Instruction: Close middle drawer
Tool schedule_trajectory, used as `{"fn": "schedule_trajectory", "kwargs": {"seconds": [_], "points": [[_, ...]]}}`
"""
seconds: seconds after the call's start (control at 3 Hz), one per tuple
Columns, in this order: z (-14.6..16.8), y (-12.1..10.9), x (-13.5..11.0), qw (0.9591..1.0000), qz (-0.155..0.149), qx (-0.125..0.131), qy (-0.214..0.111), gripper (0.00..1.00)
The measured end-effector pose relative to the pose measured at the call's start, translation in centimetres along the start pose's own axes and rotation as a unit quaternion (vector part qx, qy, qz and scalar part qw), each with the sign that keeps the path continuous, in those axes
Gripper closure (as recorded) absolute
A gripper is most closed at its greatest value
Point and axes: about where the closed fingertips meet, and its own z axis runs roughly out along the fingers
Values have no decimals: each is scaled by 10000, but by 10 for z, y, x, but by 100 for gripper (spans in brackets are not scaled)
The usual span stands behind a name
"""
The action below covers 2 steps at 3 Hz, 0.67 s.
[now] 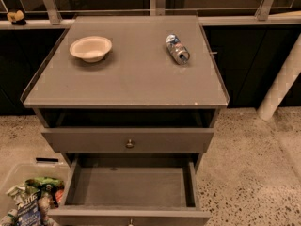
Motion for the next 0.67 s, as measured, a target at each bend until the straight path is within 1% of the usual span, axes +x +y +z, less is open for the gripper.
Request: {"fn": "schedule_trajectory", "kwargs": {"seconds": [0.33,0.67], "points": [[-1,-12,0,9997,15,232,9,0],[-1,-20,-1,9997,42,223,126,0]]}}
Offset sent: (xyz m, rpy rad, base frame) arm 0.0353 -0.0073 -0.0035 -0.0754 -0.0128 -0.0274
